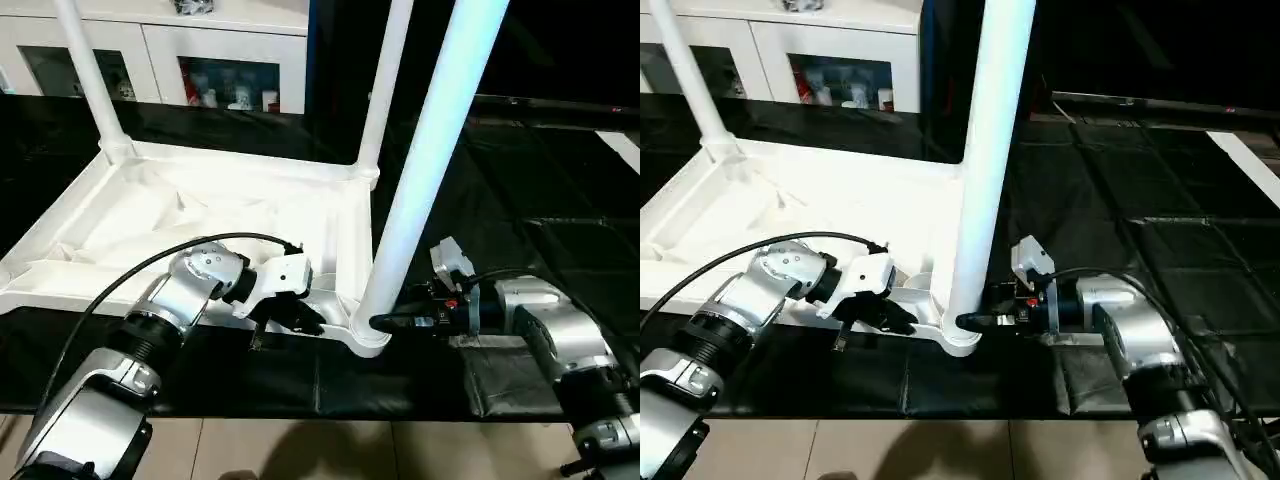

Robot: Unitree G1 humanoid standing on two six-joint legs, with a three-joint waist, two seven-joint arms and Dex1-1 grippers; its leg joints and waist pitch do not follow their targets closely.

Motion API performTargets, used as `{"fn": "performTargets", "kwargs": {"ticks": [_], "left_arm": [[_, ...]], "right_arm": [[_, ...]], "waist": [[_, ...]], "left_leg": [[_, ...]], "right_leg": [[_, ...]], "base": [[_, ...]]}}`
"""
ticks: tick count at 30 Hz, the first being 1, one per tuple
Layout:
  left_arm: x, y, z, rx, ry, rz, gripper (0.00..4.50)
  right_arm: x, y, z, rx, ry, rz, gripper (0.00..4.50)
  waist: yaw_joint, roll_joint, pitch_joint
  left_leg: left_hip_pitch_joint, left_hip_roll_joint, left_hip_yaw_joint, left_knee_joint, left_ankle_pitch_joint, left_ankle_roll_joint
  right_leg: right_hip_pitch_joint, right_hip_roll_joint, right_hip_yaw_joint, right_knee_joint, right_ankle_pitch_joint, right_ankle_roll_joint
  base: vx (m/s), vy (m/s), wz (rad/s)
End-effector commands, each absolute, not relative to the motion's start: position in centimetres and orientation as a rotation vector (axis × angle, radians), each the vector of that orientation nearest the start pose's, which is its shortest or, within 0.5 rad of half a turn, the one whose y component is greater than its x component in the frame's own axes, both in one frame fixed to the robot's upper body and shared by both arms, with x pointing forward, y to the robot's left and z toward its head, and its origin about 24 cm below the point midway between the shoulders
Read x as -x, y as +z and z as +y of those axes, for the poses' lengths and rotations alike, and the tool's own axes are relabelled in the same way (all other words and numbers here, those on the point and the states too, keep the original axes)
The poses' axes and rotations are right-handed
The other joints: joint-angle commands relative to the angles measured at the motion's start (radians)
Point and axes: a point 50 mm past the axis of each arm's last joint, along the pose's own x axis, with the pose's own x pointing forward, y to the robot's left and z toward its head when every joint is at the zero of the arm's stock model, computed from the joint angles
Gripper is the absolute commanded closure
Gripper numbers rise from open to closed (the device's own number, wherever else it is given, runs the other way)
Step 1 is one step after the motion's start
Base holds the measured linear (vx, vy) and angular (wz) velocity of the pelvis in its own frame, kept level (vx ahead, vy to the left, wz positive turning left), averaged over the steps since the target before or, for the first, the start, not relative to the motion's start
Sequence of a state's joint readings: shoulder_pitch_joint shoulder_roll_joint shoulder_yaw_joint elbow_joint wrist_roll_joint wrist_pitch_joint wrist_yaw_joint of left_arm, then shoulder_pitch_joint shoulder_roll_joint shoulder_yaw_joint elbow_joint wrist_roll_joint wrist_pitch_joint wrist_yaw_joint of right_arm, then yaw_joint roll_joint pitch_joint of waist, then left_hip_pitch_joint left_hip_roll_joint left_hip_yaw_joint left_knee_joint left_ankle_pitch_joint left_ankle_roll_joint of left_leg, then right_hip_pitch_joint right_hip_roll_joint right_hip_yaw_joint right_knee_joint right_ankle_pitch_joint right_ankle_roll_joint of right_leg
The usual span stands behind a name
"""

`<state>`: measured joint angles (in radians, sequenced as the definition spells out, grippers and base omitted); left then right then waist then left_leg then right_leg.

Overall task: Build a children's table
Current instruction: Rotate leg to tighten

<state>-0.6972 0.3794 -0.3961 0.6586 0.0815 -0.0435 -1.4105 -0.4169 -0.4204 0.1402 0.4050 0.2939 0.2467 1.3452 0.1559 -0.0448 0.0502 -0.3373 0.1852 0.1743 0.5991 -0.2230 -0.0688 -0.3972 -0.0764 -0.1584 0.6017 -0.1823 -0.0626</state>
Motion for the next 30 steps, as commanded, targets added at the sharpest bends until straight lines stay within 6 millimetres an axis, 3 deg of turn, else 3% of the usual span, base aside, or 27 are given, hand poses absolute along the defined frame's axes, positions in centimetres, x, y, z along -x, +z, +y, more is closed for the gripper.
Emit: {"fn": "performTargets", "kwargs": {"ticks": [1, 4, 5, 7, 9, 10, 11, 12, 13, 14, 15, 16, 17, 18, 19, 20, 21, 22, 23, 24, 25, 26, 27, 30], "left_arm": [[-31.5, 5.5, 11.1, -0.597, -1.596, 0.494, 4.5], [-31.9, 5.5, 10.5, -0.556, -1.537, 0.485, 4.5], [-32.1, 5.6, 10.1, -0.536, -1.51, 0.479, 4.5], [-32.4, 5.7, 9.7, -0.509, -1.478, 0.472, 4.5], [-33.0, 5.9, 8.6, -0.458, -1.403, 0.462, 4.5], [-33.0, 5.9, 8.6, -0.458, -1.403, 0.462, 4.5], [-33.2, 6.0, 8.5, -0.451, -1.38, 0.46, 4.5], [-33.6, 6.4, 7.9, -0.411, -1.321, 0.45, 4.5], [-33.7, 6.4, 7.8, -0.407, -1.316, 0.449, 4.5], [-33.7, 6.4, 7.8, -0.405, -1.311, 0.448, 4.5], [-33.9, 6.6, 7.6, -0.392, -1.287, 0.444, 4.5], [-34.1, 6.7, 7.4, -0.382, -1.269, 0.44, 4.5], [-34.2, 6.8, 7.3, -0.374, -1.248, 0.436, 4.5], [-34.8, 7.3, 6.9, -0.336, -1.172, 0.418, 4.5], [-34.8, 7.3, 6.9, -0.336, -1.172, 0.418, 4.5], [-34.9, 7.5, 6.7, -0.325, -1.149, 0.412, 4.5], [-35.2, 7.7, 6.5, -0.305, -1.107, 0.398, 4.5], [-35.2, 7.8, 6.5, -0.302, -1.102, 0.397, 4.5], [-35.3, 7.8, 6.5, -0.303, -1.093, 0.391, 4.5], [-35.4, 8.0, 6.5, -0.311, -1.073, 0.376, 4.5], [-35.4, 8.0, 6.6, -0.314, -1.071, 0.375, 4.5], [-35.4, 7.9, 6.7, -0.314, -1.071, 0.375, 4.5], [-35.4, 7.9, 6.9, -0.318, -1.069, 0.376, 4.5], [-35.4, 7.7, 7.4, -0.332, -1.064, 0.379, 4.5]], "right_arm": [[-27.9, 4.8, -14.8, -0.086, 1.398, 0.363, 2.54], [-27.5, 3.6, -14.0, -0.12, 1.321, 0.369, 2.54], [-27.5, 3.1, -13.6, -0.126, 1.277, 0.378, 2.55], [-27.7, 2.5, -13.0, -0.141, 1.212, 0.387, 2.55], [-28.6, 1.8, -11.1, -0.208, 1.048, 0.394, 2.55], [-28.6, 1.8, -11.1, -0.208, 1.048, 0.394, 2.56], [-28.9, 1.8, -10.6, -0.218, 1.01, 0.391, 2.56], [-29.8, 1.7, -9.5, -0.248, 0.907, 0.396, 2.56], [-29.9, 1.7, -9.4, -0.25, 0.899, 0.397, 2.56], [-30.0, 1.7, -9.3, -0.251, 0.891, 0.396, 2.56], [-30.4, 1.7, -8.9, -0.257, 0.848, 0.397, 2.56], [-30.9, 1.7, -8.6, -0.264, 0.8, 0.402, 2.56], [-31.4, 1.7, -8.2, -0.266, 0.752, 0.406, 2.56], [-32.8, 2.0, -7.2, -0.285, 0.617, 0.403, 2.56], [-32.8, 2.0, -7.2, -0.285, 0.617, 0.403, 2.56], [-33.1, 2.1, -6.8, -0.294, 0.583, 0.401, 2.56], [-34.0, 2.7, -6.2, -0.343, 0.503, 0.394, 2.56], [-34.1, 2.7, -6.1, -0.35, 0.493, 0.394, 2.56], [-34.3, 2.9, -5.9, -0.357, 0.477, 0.392, 2.56], [-34.9, 3.5, -5.5, -0.354, 0.447, 0.383, 2.56], [-35.0, 3.7, -5.5, -0.332, 0.456, 0.363, 2.56], [-35.0, 3.8, -5.5, -0.316, 0.466, 0.35, 2.21], [-35.0, 3.8, -5.7, -0.301, 0.474, 0.337, 2.0], [-34.9, 3.5, -6.2, -0.306, 0.475, 0.334, 1.76]], "waist": [[-0.005, 0.004, -0.07], [-0.009, 0.008, -0.058], [-0.016, 0.008, -0.046], [-0.023, 0.009, -0.041], [-0.04, 0.012, -0.041], [-0.048, 0.017, -0.041], [-0.069, 0.02, -0.043], [-0.086, 0.036, -0.039], [-0.101, 0.047, -0.041], [-0.106, 0.052, -0.037], [-0.099, 0.047, -0.036], [-0.103, 0.036, -0.029], [-0.096, -0.009, -0.029], [-0.085, -0.01, -0.039], [-0.082, -0.011, -0.047], [-0.076, 0.003, -0.066], [-0.083, 0.014, -0.074], [-0.09, 0.016, -0.077], [-0.097, 0.013, -0.076], [-0.1, 0.013, -0.079], [-0.099, 0.015, -0.077], [-0.098, 0.015, -0.074], [-0.094, 0.005, -0.072], [-0.086, 0.009, -0.069]], "left_leg": [[-0.005, 0.069, -0.02, -0.062, -0.026, 0.066], [0.006, 0.064, -0.018, -0.07, -0.103, 0.043], [0.022, 0.057, -0.016, -0.072, -0.172, 0.025], [0.03, 0.051, -0.019, -0.07, -0.215, 0.014], [0.045, 0.051, -0.026, -0.067, -0.263, -0.01], [0.046, 0.054, -0.03, -0.069, -0.285, -0.012], [0.031, 0.07, -0.044, -0.077, -0.337, -0.017], [0.033, 0.094, -0.057, -0.09, -0.429, -0.02], [0.025, 0.126, -0.073, -0.116, -0.536, -0.029], [0.0, 0.15, -0.086, -0.15, -0.61, -0.035], [0.001, 0.166, -0.08, -0.188, -0.695, -0.054], [0.025, 0.136, -0.063, -0.183, -0.706, -0.07], [0.067, 0.028, -0.036, -0.076, -0.514, -0.066], [0.047, 0.012, -0.029, -0.011, -0.23, -0.017], [0.006, 0.019, -0.037, -0.025, -0.137, -0.008], [-0.039, 0.033, -0.047, -0.064, -0.03, -0.028], [-0.041, 0.047, -0.054, -0.071, 0.047, -0.025], [-0.029, 0.055, -0.054, -0.068, 0.057, -0.025], [-0.027, 0.055, -0.052, -0.066, 0.055, -0.019], [-0.031, 0.05, -0.045, -0.061, 0.061, 0.005], [-0.03, 0.049, -0.039, -0.06, 0.045, 0.022], [-0.029, 0.049, -0.037, -0.06, 0.031, 0.03], [-0.029, 0.047, -0.032, -0.06, 0.011, 0.042], [-0.021, 0.054, -0.029, -0.064, -0.015, 0.044]], "right_leg": [[0.069, -0.107, 0.084, -0.068, -0.189, -0.109], [0.063, -0.108, 0.081, -0.095, -0.339, -0.07], [0.055, -0.109, 0.075, -0.124, -0.499, -0.027], [0.055, -0.111, 0.063, -0.141, -0.604, 0.011], [0.052, -0.112, 0.04, -0.165, -0.668, 0.055], [0.056, -0.112, 0.029, -0.169, -0.666, 0.058], [0.077, -0.113, 0.009, -0.168, -0.641, 0.079], [0.085, -0.109, -0.006, -0.166, -0.618, 0.081], [0.106, -0.109, 0.002, -0.124, -0.519, 0.051], [0.128, -0.099, 0.015, -0.063, -0.442, 0.038], [0.118, -0.087, 0.067, 0.025, -0.237, -0.005], [0.085, -0.085, 0.084, 0.011, -0.237, -0.025], [0.023, -0.122, 0.089, -0.125, -0.666, 0.004], [0.036, -0.179, 0.108, -0.153, -0.87, 0.03], [0.073, -0.177, 0.104, -0.131, -0.839, 0.039], [0.101, -0.139, 0.082, -0.1, -0.641, 0.049], [0.085, -0.108, 0.081, -0.064, -0.32, -0.007], [0.073, -0.103, 0.082, -0.052, -0.21, -0.045], [0.07, -0.101, 0.082, -0.049, -0.148, -0.076], [0.076, -0.102, 0.084, -0.038, -0.021, -0.155], [0.074, -0.102, 0.084, -0.041, -0.001, -0.178], [0.074, -0.103, 0.084, -0.044, -0.005, -0.181], [0.076, -0.104, 0.085, -0.047, -0.031, -0.179], [0.072, -0.102, 0.086, -0.059, -0.11, -0.157]], "base": [[0.0, 0.0, 0.0], [0.0, 0.0, 0.0], [0.0, 0.0, 0.0], [0.0, 0.0, 0.0], [0.0, 0.0, 0.0], [0.0, 0.0, 0.0], [-0.06, 0.043, -0.16], [-0.06, 0.043, -0.16], [-0.047, 0.053, -0.13], [0.0, 0.0, 0.0], [0.0, 0.0, 0.0], [0.0, 0.0, 0.0], [0.063, -0.072, 0.03], [0.063, -0.072, 0.03], [0.087, -0.042, -0.32], [0.044, -0.021, -0.36], [0.044, -0.021, -0.36], [0.0, 0.0, 0.0], [0.0, 0.0, 0.0], [0.0, 0.0, 0.0], [0.0, 0.0, 0.0], [0.0, 0.0, 0.0], [0.0, 0.0, 0.0], [0.0, 0.0, 0.0]]}}
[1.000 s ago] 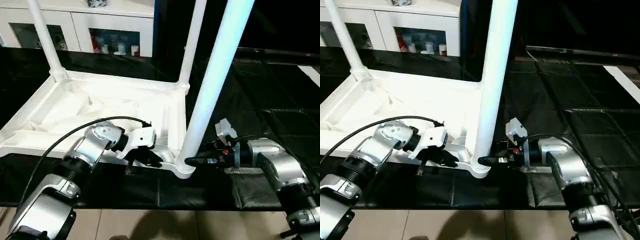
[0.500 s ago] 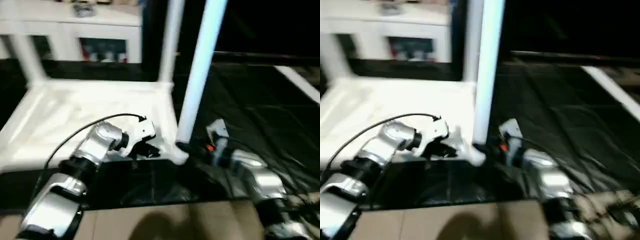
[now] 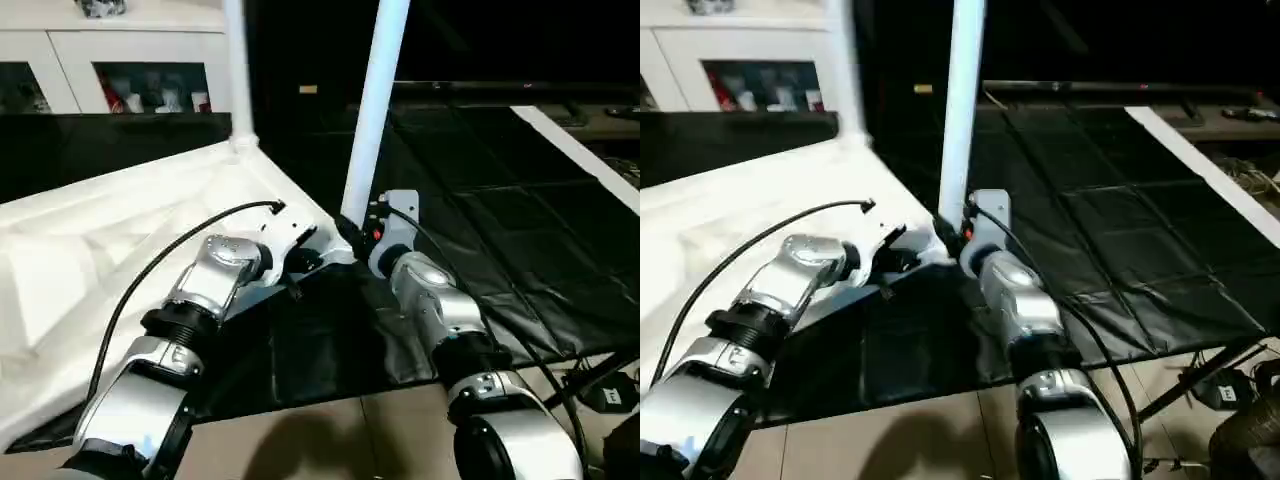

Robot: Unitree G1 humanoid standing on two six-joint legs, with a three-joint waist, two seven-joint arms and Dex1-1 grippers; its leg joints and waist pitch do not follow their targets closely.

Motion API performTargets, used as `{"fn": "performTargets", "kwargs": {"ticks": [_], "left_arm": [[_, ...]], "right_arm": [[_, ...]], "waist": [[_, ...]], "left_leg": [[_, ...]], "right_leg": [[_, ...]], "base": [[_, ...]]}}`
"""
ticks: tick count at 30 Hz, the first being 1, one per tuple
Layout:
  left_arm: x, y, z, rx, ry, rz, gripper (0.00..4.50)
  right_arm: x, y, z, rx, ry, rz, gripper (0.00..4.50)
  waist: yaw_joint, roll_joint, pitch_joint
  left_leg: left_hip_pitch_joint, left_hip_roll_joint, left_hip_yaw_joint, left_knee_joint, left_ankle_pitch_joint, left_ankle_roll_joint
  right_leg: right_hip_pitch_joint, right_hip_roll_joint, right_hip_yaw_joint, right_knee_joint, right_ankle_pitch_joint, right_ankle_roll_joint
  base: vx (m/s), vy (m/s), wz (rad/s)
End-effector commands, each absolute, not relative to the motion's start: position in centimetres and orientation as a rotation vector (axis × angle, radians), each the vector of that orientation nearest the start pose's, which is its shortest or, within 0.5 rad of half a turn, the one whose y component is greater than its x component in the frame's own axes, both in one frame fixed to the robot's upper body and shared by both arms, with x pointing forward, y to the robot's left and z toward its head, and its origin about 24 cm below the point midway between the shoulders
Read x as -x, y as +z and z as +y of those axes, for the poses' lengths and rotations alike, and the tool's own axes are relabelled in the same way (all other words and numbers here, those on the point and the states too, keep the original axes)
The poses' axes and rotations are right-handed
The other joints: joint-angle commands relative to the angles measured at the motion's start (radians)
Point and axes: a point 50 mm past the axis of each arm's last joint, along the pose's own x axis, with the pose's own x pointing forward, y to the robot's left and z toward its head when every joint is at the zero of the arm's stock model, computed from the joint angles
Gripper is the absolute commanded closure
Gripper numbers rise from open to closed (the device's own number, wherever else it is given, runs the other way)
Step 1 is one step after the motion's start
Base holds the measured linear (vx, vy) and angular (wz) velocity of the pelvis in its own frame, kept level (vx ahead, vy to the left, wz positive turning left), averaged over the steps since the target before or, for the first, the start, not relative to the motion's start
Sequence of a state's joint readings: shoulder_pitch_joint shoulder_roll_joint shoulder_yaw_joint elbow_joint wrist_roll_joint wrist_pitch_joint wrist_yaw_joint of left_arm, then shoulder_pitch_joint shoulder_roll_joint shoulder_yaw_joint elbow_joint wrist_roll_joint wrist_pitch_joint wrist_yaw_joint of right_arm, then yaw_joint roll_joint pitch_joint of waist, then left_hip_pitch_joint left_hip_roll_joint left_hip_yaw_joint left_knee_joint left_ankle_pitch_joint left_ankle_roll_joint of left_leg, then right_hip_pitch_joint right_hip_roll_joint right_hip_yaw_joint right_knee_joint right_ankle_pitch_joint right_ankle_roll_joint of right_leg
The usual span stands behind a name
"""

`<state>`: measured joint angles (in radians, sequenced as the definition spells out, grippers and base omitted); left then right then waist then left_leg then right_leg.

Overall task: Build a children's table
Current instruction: Rotate leg to tighten

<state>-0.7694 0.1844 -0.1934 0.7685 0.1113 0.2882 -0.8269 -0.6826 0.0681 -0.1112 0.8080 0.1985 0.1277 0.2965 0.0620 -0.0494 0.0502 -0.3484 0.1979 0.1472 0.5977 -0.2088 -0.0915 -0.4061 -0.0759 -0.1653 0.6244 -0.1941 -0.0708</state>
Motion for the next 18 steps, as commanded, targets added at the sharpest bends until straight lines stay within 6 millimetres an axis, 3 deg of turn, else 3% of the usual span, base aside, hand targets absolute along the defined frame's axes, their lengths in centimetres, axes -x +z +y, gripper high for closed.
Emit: {"fn": "performTargets", "kwargs": {"ticks": [1, 9, 13, 14, 16, 18], "left_arm": [[-35.4, 7.6, 7.5, -0.337, -1.064, 0.383, 4.5], [-35.5, 7.2, 9.1, -0.405, -1.062, 0.402, 4.5], [-35.2, 7.1, 10.0, -0.438, -1.13, 0.41, 4.5], [-35.1, 7.0, 10.1, -0.44, -1.143, 0.414, 4.5], [-35.0, 7.0, 10.3, -0.445, -1.163, 0.42, 4.5], [-34.6, 6.8, 10.5, -0.459, -1.218, 0.427, 4.5]], "right_arm": [[-34.8, 3.3, -6.5, -0.302, 0.478, 0.333, 1.63], [-33.5, 2.9, -10.0, -0.196, 0.587, 0.259, 1.02], [-31.8, 3.2, -14.8, -0.102, 0.718, 0.222, 0.58], [-31.6, 3.3, -15.6, -0.085, 0.734, 0.219, 0.58], [-31.3, 3.5, -16.7, -0.055, 0.764, 0.223, 0.31], [-30.7, 4.2, -18.5, -0.026, 0.811, 0.212, 0.19]], "waist": [[0.011, 0.014, -0.068], [0.035, 0.012, -0.068], [0.047, 0.005, -0.067], [0.05, 0.019, -0.066], [0.052, 0.011, -0.068], [0.056, 0.015, -0.066]], "left_leg": [[-0.009, 0.042, -0.001, -0.063, -0.032, 0.066], [-0.004, 0.049, 0.002, -0.064, -0.025, 0.079], [-0.009, 0.043, 0.006, -0.061, -0.038, 0.096], [-0.008, 0.042, 0.005, -0.061, -0.041, 0.095], [-0.007, 0.045, 0.005, -0.061, -0.044, 0.093], [-0.009, 0.041, 0.007, -0.06, -0.048, 0.096]], "right_leg": [[0.08, -0.102, 0.093, -0.082, -0.103, -0.147], [0.081, -0.102, 0.096, -0.078, -0.076, -0.127], [0.085, -0.1, 0.093, -0.086, -0.117, -0.097], [0.084, -0.1, 0.092, -0.088, -0.126, -0.095], [0.085, -0.096, 0.089, -0.089, -0.137, -0.093], [0.085, -0.096, 0.088, -0.094, -0.158, -0.088]], "base": [[0.0, 0.0, 0.0], [0.0, 0.0, 0.0], [0.0, 0.0, 0.0], [0.0, 0.0, 0.0], [0.0, 0.0, 0.0], [0.0, 0.0, 0.0]]}}
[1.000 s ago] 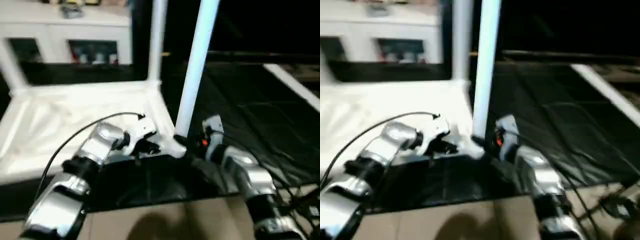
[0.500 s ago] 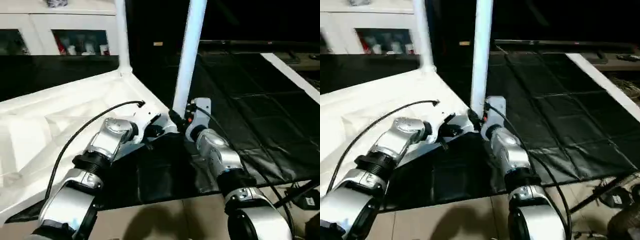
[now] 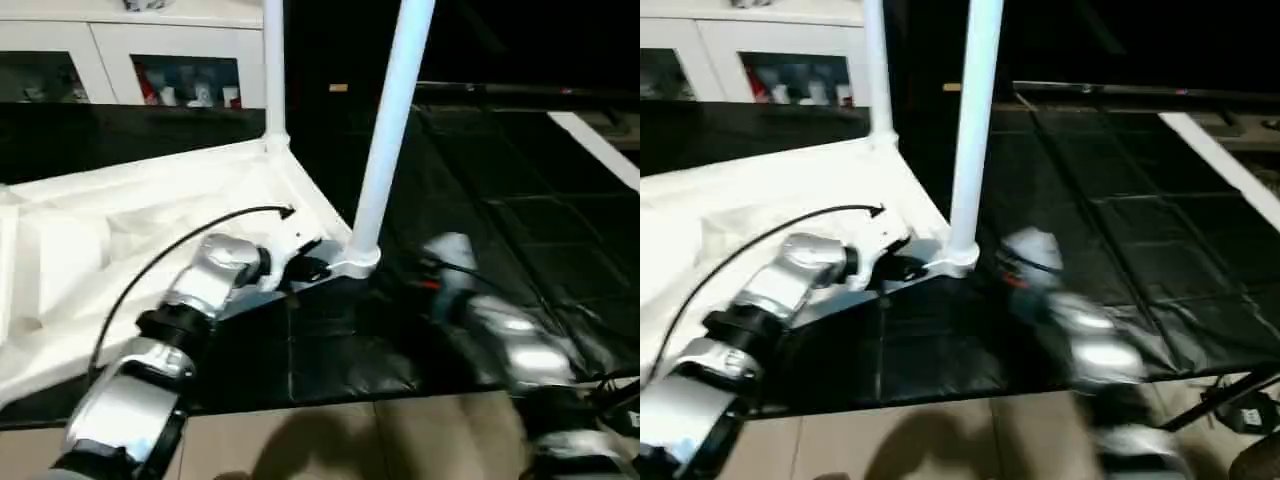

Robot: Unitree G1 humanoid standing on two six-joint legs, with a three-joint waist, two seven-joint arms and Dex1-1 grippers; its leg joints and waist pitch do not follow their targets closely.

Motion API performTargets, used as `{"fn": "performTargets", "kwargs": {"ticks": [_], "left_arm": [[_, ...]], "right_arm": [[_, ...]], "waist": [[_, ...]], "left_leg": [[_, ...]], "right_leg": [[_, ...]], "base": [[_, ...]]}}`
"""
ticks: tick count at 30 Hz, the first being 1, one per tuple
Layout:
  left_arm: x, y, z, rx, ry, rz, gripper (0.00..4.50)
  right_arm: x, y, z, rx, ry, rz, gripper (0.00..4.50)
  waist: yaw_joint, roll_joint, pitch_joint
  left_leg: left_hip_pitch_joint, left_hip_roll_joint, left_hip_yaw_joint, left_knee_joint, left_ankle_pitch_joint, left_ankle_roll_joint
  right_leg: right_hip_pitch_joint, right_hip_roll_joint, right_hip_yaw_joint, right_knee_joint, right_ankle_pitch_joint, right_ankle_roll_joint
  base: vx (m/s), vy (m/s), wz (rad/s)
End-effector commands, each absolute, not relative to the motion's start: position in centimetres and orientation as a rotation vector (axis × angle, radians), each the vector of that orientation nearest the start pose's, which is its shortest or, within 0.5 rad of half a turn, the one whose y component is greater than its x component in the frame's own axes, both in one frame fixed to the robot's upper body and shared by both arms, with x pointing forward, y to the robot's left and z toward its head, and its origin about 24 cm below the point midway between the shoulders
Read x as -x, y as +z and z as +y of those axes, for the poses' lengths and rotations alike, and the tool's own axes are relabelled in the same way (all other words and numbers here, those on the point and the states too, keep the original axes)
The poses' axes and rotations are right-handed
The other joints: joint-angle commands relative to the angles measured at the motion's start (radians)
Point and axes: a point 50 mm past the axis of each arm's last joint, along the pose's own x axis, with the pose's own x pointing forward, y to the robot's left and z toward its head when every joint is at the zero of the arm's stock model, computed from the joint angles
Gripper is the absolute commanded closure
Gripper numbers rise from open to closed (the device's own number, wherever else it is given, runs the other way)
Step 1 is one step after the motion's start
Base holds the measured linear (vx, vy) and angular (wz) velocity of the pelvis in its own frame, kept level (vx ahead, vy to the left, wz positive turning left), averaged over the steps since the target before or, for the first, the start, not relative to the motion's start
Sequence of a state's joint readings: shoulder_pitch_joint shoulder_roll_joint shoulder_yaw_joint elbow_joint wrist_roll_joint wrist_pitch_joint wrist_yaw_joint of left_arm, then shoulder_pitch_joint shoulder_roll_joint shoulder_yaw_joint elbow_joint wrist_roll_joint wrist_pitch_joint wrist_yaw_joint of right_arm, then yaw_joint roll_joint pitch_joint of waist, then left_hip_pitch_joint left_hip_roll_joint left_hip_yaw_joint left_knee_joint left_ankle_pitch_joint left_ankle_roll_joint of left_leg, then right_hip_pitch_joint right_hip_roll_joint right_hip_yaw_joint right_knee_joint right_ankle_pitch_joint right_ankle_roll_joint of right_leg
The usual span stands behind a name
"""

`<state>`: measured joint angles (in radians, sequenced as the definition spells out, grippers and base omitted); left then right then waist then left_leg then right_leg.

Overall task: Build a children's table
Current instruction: Rotate leg to tighten

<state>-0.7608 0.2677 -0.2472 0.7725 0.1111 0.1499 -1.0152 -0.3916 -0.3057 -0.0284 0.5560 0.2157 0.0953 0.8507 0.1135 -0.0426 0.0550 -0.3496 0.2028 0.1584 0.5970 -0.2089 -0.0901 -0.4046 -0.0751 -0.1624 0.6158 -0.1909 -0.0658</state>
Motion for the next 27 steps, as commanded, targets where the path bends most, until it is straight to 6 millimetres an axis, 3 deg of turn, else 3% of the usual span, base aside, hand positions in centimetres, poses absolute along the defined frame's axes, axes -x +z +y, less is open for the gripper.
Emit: {"fn": "performTargets", "kwargs": {"ticks": [1, 5, 7, 11, 13, 15, 17, 22, 23, 27], "left_arm": [[-34.4, 6.8, 10.7, -0.472, -1.251, 0.431, 4.5], [-33.7, 6.6, 11.0, -0.498, -1.349, 0.444, 4.5], [-33.2, 6.5, 11.1, -0.518, -1.416, 0.446, 4.5], [-32.2, 6.3, 11.1, -0.564, -1.544, 0.462, 4.5], [-31.8, 6.2, 11.1, -0.594, -1.586, 0.47, 4.5], [-31.6, 6.1, 11.1, -0.614, -1.616, 0.476, 4.5], [-31.4, 6.1, 11.1, -0.631, -1.641, 0.48, 4.5], [-31.2, 6.1, 11.0, -0.647, -1.668, 0.481, 4.5], [-31.1, 6.1, 11.0, -0.649, -1.673, 0.48, 4.5], [-31.1, 6.2, 11.0, -0.651, -1.682, 0.478, 4.5]], "right_arm": [[-30.5, 4.6, -19.3, -0.019, 0.838, 0.209, 0.1], [-29.8, 5.6, -20.2, 0.001, 0.955, 0.227, 0.03], [-29.3, 6.0, -20.1, 0.017, 1.041, 0.243, 0.03], [-28.7, 6.4, -19.2, 0.038, 1.195, 0.273, 0.03], [-28.8, 6.5, -18.5, 0.043, 1.246, 0.286, 0.03], [-29.1, 6.4, -18.1, 0.054, 1.259, 0.293, 0.03], [-29.3, 6.4, -17.7, 0.059, 1.275, 0.303, 0.03], [-29.8, 6.4, -17.1, 0.061, 1.299, 0.319, 0.48], [-29.9, 6.4, -16.9, 0.068, 1.305, 0.322, 0.67], [-30.2, 6.5, -16.6, 0.07, 1.338, 0.329, 0.92]], "waist": [[0.006, 0.009, -0.073], [0.007, 0.009, -0.072], [0.014, 0.009, -0.072], [0.024, 0.006, -0.073], [0.038, 0.011, -0.073], [0.04, 0.012, -0.073], [0.037, 0.008, -0.074], [0.039, 0.011, -0.075], [0.04, 0.004, -0.076], [0.039, 0.007, -0.075]], "left_leg": [[-0.006, 0.039, -0.005, -0.059, -0.044, 0.101], [-0.005, 0.041, -0.004, -0.059, -0.044, 0.106], [-0.005, 0.042, -0.004, -0.057, -0.041, 0.121], [-0.005, 0.046, -0.001, -0.057, -0.043, 0.118], [0.008, 0.051, 0.004, -0.058, -0.056, 0.104], [0.013, 0.055, 0.005, -0.06, -0.066, 0.093], [0.01, 0.055, 0.005, -0.061, -0.075, 0.078], [0.007, 0.054, 0.007, -0.06, -0.062, 0.07], [0.006, 0.053, 0.007, -0.059, -0.056, 0.071], [0.0, 0.049, 0.007, -0.058, -0.047, 0.076]], "right_leg": [[0.083, -0.097, 0.085, -0.083, -0.15, -0.097], [0.079, -0.095, 0.084, -0.082, -0.14, -0.112], [0.082, -0.094, 0.083, -0.082, -0.134, -0.112], [0.079, -0.094, 0.081, -0.08, -0.137, -0.114], [0.067, -0.094, 0.083, -0.082, -0.16, -0.118], [0.064, -0.095, 0.086, -0.08, -0.154, -0.129], [0.065, -0.095, 0.09, -0.071, -0.131, -0.15], [0.069, -0.097, 0.094, -0.066, -0.106, -0.153], [0.069, -0.097, 0.094, -0.065, -0.099, -0.153], [0.073, -0.097, 0.093, -0.065, -0.101, -0.144]], "base": [[0.0, 0.0, 0.0], [0.0, 0.0, 0.0], [0.0, 0.0, 0.0], [0.0, 0.0, 0.0], [0.0, 0.0, 0.0], [0.0, 0.0, 0.0], [0.0, 0.0, 0.0], [0.0, 0.0, 0.0], [0.0, 0.0, 0.0], [0.0, 0.0, 0.0]]}}
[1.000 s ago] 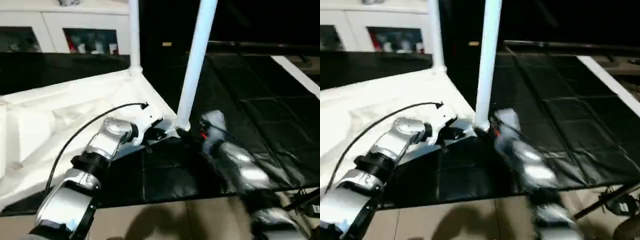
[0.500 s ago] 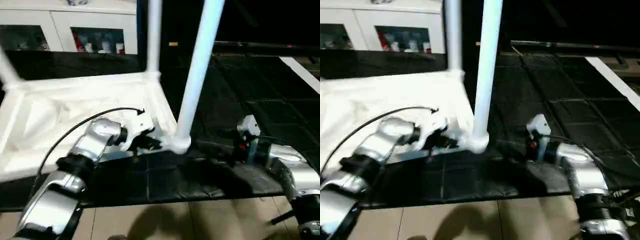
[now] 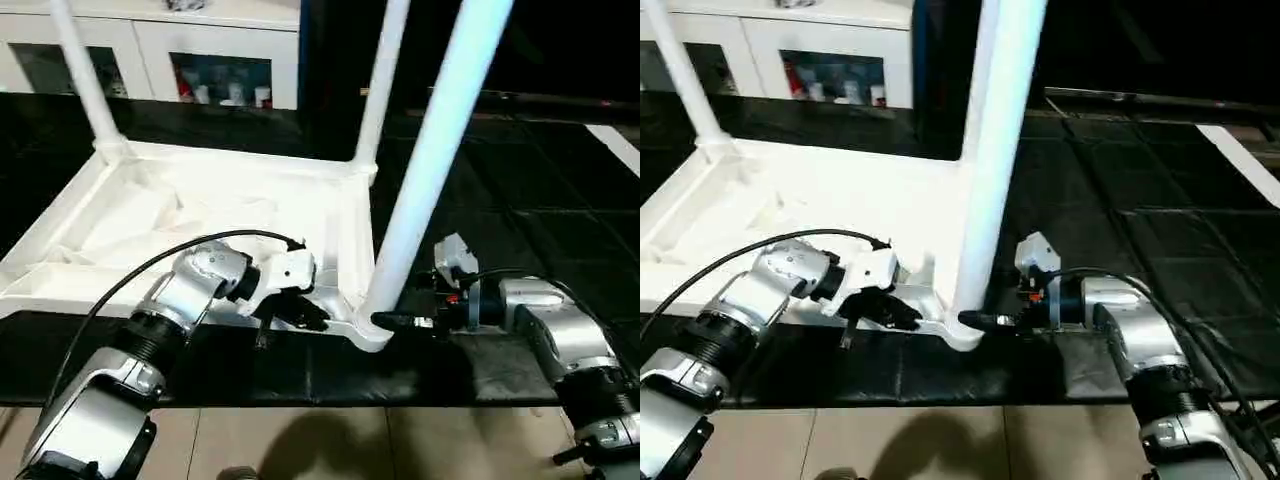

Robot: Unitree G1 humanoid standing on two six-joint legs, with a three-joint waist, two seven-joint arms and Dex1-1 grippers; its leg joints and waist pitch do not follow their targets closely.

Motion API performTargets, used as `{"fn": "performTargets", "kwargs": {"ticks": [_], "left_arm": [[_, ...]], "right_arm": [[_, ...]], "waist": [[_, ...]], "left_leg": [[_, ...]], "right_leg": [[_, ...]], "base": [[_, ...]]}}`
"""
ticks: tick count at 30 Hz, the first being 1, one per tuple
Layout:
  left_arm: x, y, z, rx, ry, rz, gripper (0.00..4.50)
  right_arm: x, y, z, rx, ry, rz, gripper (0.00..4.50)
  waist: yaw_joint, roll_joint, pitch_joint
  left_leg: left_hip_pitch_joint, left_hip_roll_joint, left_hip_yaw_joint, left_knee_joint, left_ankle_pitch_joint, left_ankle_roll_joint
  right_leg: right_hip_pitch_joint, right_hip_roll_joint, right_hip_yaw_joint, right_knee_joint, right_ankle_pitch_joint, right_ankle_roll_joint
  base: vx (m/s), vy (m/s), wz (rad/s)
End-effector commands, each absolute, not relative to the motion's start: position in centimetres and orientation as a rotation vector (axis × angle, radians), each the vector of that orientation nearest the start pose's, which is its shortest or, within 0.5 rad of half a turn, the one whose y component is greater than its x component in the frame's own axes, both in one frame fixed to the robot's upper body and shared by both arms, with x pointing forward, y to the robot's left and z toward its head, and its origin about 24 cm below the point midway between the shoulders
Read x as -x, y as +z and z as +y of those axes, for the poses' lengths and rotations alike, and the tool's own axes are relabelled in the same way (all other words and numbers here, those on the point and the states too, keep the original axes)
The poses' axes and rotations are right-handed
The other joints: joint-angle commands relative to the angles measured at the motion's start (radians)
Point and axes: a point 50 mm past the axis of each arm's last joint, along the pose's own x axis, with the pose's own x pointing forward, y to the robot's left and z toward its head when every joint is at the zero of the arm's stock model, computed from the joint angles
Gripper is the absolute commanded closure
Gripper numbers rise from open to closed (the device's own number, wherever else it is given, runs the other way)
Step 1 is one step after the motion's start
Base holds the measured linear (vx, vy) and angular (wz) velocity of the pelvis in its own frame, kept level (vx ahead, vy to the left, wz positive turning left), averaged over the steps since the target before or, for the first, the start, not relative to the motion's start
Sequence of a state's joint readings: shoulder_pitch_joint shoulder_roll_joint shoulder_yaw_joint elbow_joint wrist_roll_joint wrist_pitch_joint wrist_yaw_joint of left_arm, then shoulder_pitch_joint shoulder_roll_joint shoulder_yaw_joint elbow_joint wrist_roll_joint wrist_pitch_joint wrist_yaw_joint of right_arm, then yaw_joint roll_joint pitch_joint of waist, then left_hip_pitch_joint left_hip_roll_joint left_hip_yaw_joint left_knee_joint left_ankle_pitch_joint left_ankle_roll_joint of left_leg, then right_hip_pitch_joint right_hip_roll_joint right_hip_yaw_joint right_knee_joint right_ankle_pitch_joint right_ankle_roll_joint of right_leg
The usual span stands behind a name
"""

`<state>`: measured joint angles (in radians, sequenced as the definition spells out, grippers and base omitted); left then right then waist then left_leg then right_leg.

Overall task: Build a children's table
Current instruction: Rotate leg to tighten

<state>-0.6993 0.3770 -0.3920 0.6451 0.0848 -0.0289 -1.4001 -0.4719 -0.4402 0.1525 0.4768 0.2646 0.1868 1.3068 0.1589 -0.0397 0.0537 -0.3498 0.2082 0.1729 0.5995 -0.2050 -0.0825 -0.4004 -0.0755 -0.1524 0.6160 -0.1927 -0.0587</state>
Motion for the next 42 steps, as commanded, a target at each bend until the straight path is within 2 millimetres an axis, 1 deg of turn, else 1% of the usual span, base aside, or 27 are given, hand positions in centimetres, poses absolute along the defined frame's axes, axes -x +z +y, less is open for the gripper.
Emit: {"fn": "performTargets", "kwargs": {"ticks": [1, 2, 5, 8, 9, 10, 12, 17, 22, 25, 26, 29, 30, 31, 33, 34, 35, 36, 37, 38, 39, 40, 41, 42], "left_arm": [[-31.1, 6.2, 11.0, -0.651, -1.683, 0.478, 4.5], [-31.0, 6.1, 11.1, -0.652, -1.682, 0.479, 4.5], [-31.0, 6.1, 11.1, -0.652, -1.682, 0.481, 4.5], [-31.0, 6.1, 11.2, -0.653, -1.681, 0.484, 4.5], [-31.0, 6.1, 11.2, -0.654, -1.681, 0.485, 4.5], [-31.0, 6.0, 11.2, -0.655, -1.68, 0.485, 4.5], [-31.0, 6.0, 11.2, -0.655, -1.679, 0.485, 4.5], [-31.0, 6.0, 11.2, -0.655, -1.679, 0.486, 4.5], [-31.0, 5.9, 11.2, -0.654, -1.671, 0.487, 4.5], [-31.1, 5.9, 11.2, -0.646, -1.649, 0.488, 4.5], [-31.2, 5.9, 11.1, -0.634, -1.637, 0.489, 4.5], [-31.4, 5.8, 11.0, -0.604, -1.609, 0.489, 4.5], [-31.6, 5.8, 10.9, -0.581, -1.578, 0.491, 4.5], [-31.7, 5.8, 10.8, -0.57, -1.559, 0.494, 4.5], [-32.0, 5.8, 10.5, -0.546, -1.521, 0.495, 4.5], [-32.3, 5.8, 10.2, -0.524, -1.491, 0.493, 4.5], [-32.6, 5.8, 9.8, -0.504, -1.461, 0.49, 4.5], [-32.8, 5.9, 9.5, -0.488, -1.437, 0.487, 4.5], [-33.0, 6.0, 9.1, -0.471, -1.412, 0.482, 4.5], [-33.0, 6.0, 9.1, -0.471, -1.412, 0.482, 4.5], [-33.4, 6.1, 8.6, -0.445, -1.368, 0.474, 4.5], [-33.6, 6.2, 8.3, -0.433, -1.341, 0.468, 4.5], [-34.1, 6.4, 7.8, -0.414, -1.292, 0.455, 4.5], [-34.6, 6.7, 7.2, -0.388, -1.232, 0.438, 4.5]], "right_arm": [[-30.2, 6.5, -16.6, 0.07, 1.338, 0.329, 1.06], [-30.2, 6.5, -16.5, 0.069, 1.346, 0.329, 1.27], [-30.2, 6.4, -16.4, 0.063, 1.354, 0.33, 1.39], [-30.1, 6.3, -16.2, 0.055, 1.364, 0.33, 1.71], [-30.1, 6.3, -16.2, 0.053, 1.368, 0.331, 1.76], [-30.1, 6.2, -16.1, 0.052, 1.373, 0.331, 1.84], [-30.0, 6.2, -15.9, 0.045, 1.382, 0.33, 2.06], [-29.8, 6.1, -15.7, 0.037, 1.402, 0.33, 2.43], [-29.5, 6.0, -15.6, 0.031, 1.417, 0.333, 2.51], [-29.2, 5.8, -15.5, 0.025, 1.425, 0.336, 2.52], [-29.0, 5.7, -15.4, 0.014, 1.423, 0.336, 2.52], [-28.7, 5.5, -15.1, -0.007, 1.416, 0.336, 2.52], [-28.7, 5.2, -14.8, -0.019, 1.373, 0.332, 2.52], [-28.8, 5.0, -14.6, -0.023, 1.341, 0.329, 2.52], [-28.9, 4.7, -14.1, -0.027, 1.284, 0.324, 2.52], [-29.0, 4.4, -13.6, -0.032, 1.233, 0.324, 2.53], [-29.2, 4.1, -13.1, -0.036, 1.177, 0.326, 2.54], [-29.4, 3.9, -12.7, -0.042, 1.128, 0.327, 2.55], [-29.7, 3.7, -12.1, -0.063, 1.078, 0.326, 2.56], [-29.7, 3.7, -12.1, -0.063, 1.078, 0.326, 2.56], [-30.3, 3.5, -11.2, -0.089, 0.988, 0.323, 2.57], [-30.7, 3.3, -10.7, -0.1, 0.931, 0.328, 2.57], [-31.5, 3.1, -9.8, -0.117, 0.833, 0.338, 2.57], [-32.3, 2.9, -8.8, -0.136, 0.732, 0.351, 2.57]], "waist": [[-0.006, 0.003, -0.074], [-0.005, 0.002, -0.074], [-0.006, 0.002, -0.075], [-0.007, 0.005, -0.075], [-0.008, 0.003, -0.075], [-0.008, 0.006, -0.075], [-0.009, 0.005, -0.075], [-0.008, 0.006, -0.076], [-0.008, 0.004, -0.076], [-0.008, 0.002, -0.077], [-0.009, 0.004, -0.077], [-0.007, 0.004, -0.076], [-0.006, 0.007, -0.076], [-0.007, 0.008, -0.073], [-0.009, 0.007, -0.069], [-0.011, 0.006, -0.066], [-0.015, 0.006, -0.061], [-0.023, 0.004, -0.053], [-0.029, 0.004, -0.049], [-0.033, 0.006, -0.049], [-0.04, 0.005, -0.052], [-0.05, 0.004, -0.052], [-0.058, 0.007, -0.05], [-0.073, 0.011, -0.05]], "left_leg": [[0.0, 0.044, -0.008, -0.061, -0.055, 0.068], [0.001, 0.044, -0.008, -0.061, -0.055, 0.066], [-0.001, 0.044, -0.008, -0.061, -0.051, 0.066], [0.0, 0.044, -0.009, -0.061, -0.051, 0.065], [-0.001, 0.044, -0.009, -0.061, -0.052, 0.065], [-0.001, 0.044, -0.009, -0.061, -0.054, 0.064], [-0.001, 0.044, -0.009, -0.061, -0.054, 0.063], [0.0, 0.044, -0.009, -0.06, -0.05, 0.064], [-0.001, 0.044, -0.008, -0.06, -0.05, 0.064], [0.0, 0.045, -0.009, -0.059, -0.038, 0.068], [0.0, 0.044, -0.009, -0.059, -0.035, 0.069], [0.0, 0.045, -0.009, -0.059, -0.038, 0.069], [0.001, 0.046, -0.009, -0.06, -0.047, 0.065], [0.003, 0.046, -0.009, -0.062, -0.061, 0.06], [0.004, 0.044, -0.009, -0.065, -0.088, 0.049], [0.007, 0.04, -0.008, -0.066, -0.116, 0.038], [0.011, 0.039, -0.009, -0.07, -0.14, 0.027], [0.018, 0.034, -0.01, -0.073, -0.183, 0.015], [0.02, 0.031, -0.011, -0.073, -0.204, 0.008], [0.03, 0.027, -0.013, -0.071, -0.235, -0.003], [0.027, 0.026, -0.016, -0.072, -0.234, -0.007], [0.022, 0.029, -0.022, -0.077, -0.244, -0.011], [0.023, 0.03, -0.024, -0.077, -0.261, -0.012], [0.028, 0.03, -0.028, -0.074, -0.298, -0.024]], "right_leg": [[0.069, -0.096, 0.082, -0.066, -0.108, -0.147], [0.069, -0.096, 0.082, -0.066, -0.115, -0.142], [0.07, -0.096, 0.082, -0.065, -0.11, -0.141], [0.069, -0.096, 0.082, -0.065, -0.107, -0.142], [0.07, -0.095, 0.081, -0.064, -0.108, -0.141], [0.07, -0.096, 0.082, -0.065, -0.112, -0.141], [0.07, -0.095, 0.081, -0.065, -0.112, -0.14], [0.07, -0.095, 0.082, -0.064, -0.098, -0.145], [0.071, -0.095, 0.082, -0.064, -0.106, -0.142], [0.07, -0.095, 0.082, -0.061, -0.088, -0.145], [0.07, -0.094, 0.083, -0.06, -0.083, -0.145], [0.07, -0.095, 0.083, -0.062, -0.085, -0.145], [0.07, -0.095, 0.082, -0.064, -0.098, -0.141], [0.067, -0.096, 0.082, -0.068, -0.122, -0.138], [0.068, -0.098, 0.081, -0.078, -0.182, -0.123], [0.066, -0.099, 0.079, -0.091, -0.258, -0.102], [0.064, -0.098, 0.078, -0.101, -0.33, -0.082], [0.062, -0.099, 0.072, -0.118, -0.434, -0.052], [0.061, -0.1, 0.068, -0.126, -0.493, -0.031], [0.058, -0.102, 0.06, -0.142, -0.578, 0.003], [0.063, -0.104, 0.058, -0.145, -0.585, 0.02], [0.066, -0.102, 0.053, -0.144, -0.575, 0.028], [0.063, -0.1, 0.049, -0.145, -0.584, 0.031], [0.062, -0.103, 0.037, -0.154, -0.608, 0.033]], "base": [[0.0, 0.0, 0.0], [0.0, 0.0, 0.0], [0.0, 0.0, 0.0], [0.0, 0.0, 0.0], [0.0, 0.0, 0.0], [0.0, 0.0, 0.0], [0.0, 0.0, 0.0], [0.0, 0.0, 0.0], [0.0, 0.0, 0.0], [0.0, 0.0, 0.0], [0.0, 0.0, 0.0], [0.0, 0.0, 0.0], [0.0, 0.0, 0.0], [0.0, 0.0, 0.0], [0.0, 0.0, 0.0], [0.0, 0.0, 0.0], [0.0, 0.0, 0.0], [0.0, 0.0, 0.0], [0.0, 0.0, 0.0], [0.0, 0.0, 0.0], [0.0, 0.0, 0.0], [0.0, 0.0, 0.0], [0.0, 0.0, 0.0], [0.0, 0.0, 0.0]]}}
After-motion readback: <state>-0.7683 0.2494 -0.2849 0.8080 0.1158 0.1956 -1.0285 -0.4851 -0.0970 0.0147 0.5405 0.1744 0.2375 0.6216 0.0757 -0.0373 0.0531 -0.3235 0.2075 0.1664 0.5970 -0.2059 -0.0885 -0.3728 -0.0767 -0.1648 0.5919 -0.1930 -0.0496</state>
